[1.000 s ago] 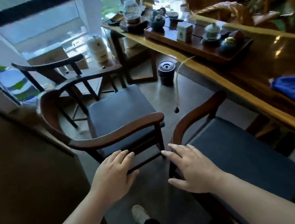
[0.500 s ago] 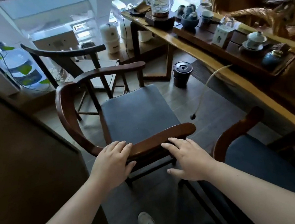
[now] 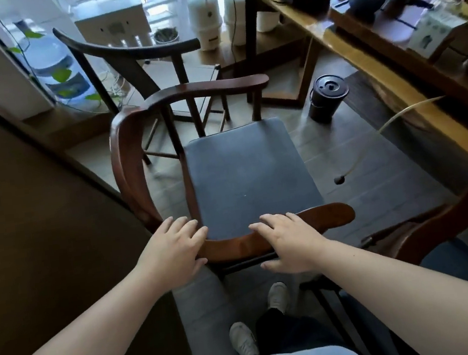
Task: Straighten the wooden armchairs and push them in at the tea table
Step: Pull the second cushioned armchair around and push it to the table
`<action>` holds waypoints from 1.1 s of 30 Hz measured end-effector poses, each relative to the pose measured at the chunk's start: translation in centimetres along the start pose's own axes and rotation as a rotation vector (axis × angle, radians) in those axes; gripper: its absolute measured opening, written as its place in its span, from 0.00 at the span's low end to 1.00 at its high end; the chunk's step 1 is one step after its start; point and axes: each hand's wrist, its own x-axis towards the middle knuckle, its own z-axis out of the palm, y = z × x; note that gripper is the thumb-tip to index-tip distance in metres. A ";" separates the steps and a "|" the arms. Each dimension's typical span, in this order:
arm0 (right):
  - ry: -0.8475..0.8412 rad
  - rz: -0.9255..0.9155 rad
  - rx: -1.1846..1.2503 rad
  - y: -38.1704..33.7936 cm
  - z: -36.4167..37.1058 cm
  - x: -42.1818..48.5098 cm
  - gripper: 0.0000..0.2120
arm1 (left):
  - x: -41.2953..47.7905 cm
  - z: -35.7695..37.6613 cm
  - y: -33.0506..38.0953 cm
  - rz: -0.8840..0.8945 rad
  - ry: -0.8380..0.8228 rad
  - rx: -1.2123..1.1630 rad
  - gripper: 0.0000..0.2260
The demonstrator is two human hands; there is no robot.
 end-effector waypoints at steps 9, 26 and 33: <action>-0.201 -0.115 0.058 2.2 1.5 6.2 0.41 | 3.0 0.4 -2.4 -0.010 -0.220 0.088 0.31; -0.457 0.028 0.113 2.3 3.0 10.9 0.36 | 6.5 4.0 -8.7 0.158 -0.411 0.114 0.38; -0.550 0.071 0.123 3.1 3.7 12.1 0.42 | 6.7 5.6 -9.0 0.331 -0.413 0.291 0.25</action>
